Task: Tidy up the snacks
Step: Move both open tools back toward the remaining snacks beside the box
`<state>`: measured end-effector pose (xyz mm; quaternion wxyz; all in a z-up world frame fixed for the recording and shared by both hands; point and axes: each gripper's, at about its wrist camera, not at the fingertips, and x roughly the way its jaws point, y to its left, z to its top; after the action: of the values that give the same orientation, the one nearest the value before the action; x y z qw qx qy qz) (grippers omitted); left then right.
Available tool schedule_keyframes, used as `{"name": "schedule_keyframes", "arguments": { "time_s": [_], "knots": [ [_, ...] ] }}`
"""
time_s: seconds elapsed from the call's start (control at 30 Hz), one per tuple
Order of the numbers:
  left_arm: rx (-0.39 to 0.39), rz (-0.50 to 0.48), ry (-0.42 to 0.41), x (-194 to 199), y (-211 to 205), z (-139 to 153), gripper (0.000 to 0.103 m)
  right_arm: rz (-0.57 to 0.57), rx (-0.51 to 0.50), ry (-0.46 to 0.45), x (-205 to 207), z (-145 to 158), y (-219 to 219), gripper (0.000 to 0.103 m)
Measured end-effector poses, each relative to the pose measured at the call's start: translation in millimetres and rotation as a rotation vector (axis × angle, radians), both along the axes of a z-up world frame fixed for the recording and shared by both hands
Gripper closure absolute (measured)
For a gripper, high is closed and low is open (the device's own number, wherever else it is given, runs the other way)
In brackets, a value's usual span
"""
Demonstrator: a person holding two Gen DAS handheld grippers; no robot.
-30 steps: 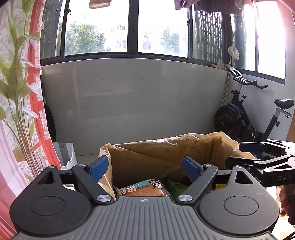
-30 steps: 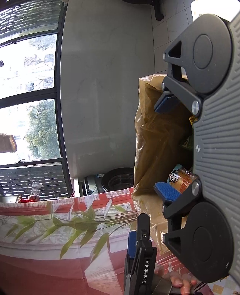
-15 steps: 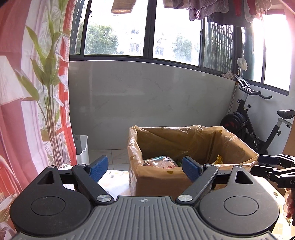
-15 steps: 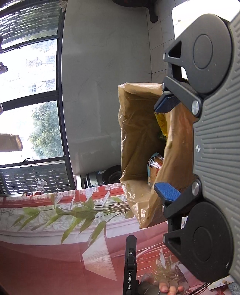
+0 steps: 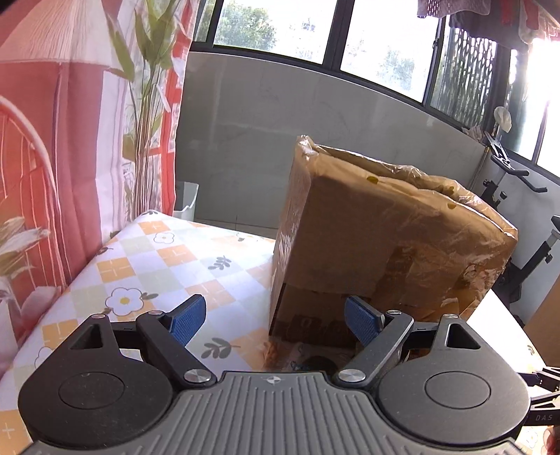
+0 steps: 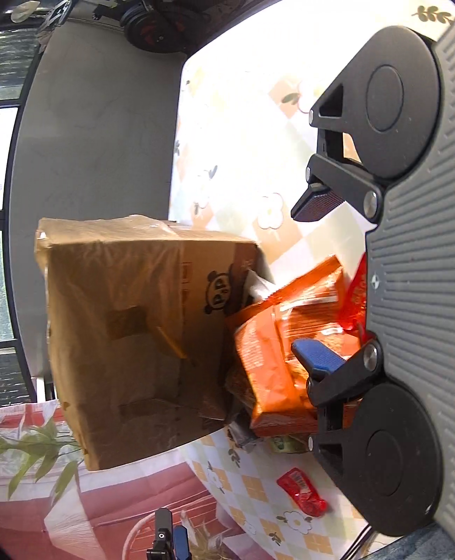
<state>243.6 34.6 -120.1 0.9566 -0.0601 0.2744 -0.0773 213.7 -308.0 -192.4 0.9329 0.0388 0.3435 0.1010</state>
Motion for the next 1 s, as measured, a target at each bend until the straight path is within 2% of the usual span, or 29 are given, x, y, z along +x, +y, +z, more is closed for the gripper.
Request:
{"name": "schedule_keyframes", "arguments": {
  "time_s": [0.23,0.37,0.5,0.67,0.83,1.0],
  "knots": [
    [-0.012,0.006,0.072,-8.7,-5.4,-25.9,0.015,0.026,0.022,0.116,-18.3,-20.3,10.0,0.027],
    [-0.014,-0.005,0.107,-13.7,-9.5,-37.6,0.015,-0.01,0.01,0.113,-17.6,-21.1,9.1,0.027],
    [-0.007,-0.031,0.093,-17.3,-15.6,-38.6,0.015,-0.06,0.074,0.11,-10.9,-19.8,3.0,0.027],
    [0.008,-0.049,0.1,-17.2,-21.4,-41.6,0.015,-0.089,0.001,0.129,0.0,-27.7,8.9,0.027],
    [0.013,-0.039,0.101,-19.6,-21.3,-44.4,0.015,-0.05,-0.073,0.148,-4.9,-35.2,19.4,0.026],
    [0.02,-0.045,0.109,-19.1,-23.8,-46.1,0.015,-0.07,-0.051,0.163,-11.8,-36.5,13.5,0.026]
  ]
}}
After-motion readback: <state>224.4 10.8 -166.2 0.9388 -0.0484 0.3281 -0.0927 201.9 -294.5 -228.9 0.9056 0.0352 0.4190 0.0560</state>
